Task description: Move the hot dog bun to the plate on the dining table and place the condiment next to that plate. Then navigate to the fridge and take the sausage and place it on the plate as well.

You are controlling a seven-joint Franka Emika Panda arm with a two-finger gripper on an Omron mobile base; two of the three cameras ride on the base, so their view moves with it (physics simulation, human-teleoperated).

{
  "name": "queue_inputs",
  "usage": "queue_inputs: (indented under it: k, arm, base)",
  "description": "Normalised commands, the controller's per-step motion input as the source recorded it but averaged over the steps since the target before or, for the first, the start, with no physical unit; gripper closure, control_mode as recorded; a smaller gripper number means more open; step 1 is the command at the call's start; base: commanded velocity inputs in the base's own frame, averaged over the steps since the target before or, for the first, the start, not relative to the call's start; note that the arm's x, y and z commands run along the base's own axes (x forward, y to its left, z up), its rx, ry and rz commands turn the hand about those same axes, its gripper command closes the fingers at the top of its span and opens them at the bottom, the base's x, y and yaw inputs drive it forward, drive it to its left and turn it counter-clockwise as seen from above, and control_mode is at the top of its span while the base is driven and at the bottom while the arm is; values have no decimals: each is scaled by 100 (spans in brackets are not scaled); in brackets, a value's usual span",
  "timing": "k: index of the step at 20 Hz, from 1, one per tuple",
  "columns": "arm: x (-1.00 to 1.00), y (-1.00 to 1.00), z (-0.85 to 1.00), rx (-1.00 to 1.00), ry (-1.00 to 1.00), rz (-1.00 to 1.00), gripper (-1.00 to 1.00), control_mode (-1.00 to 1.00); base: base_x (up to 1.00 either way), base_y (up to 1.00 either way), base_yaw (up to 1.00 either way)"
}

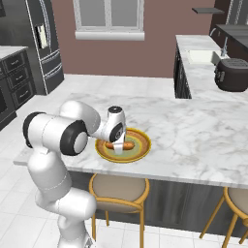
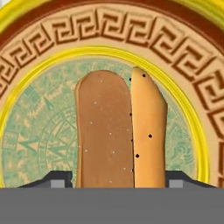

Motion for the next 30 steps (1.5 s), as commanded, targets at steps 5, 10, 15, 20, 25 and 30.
queue_inputs:
  k: [5,10,15,20,25,30]
  arm:
    - [-6,0,12,2,-9,-4,-100,-100]
    - [-28,0,54,0,-10,-5,-100,-100]
    - [-39,4,82,0,-13,-2,-100,-100]
    - [-42,41,85,-11,-20,5,-100,-100]
    - [-42,59,75,-26,-14,26,-100,-100]
    - [-54,60,69,-43,-5,43,-100,-100]
  base:
    - [0,0,0]
    - [0,0,0]
    - [0,0,0]
    - [0,0,0]
    - [0,0,0]
    - [0,0,0]
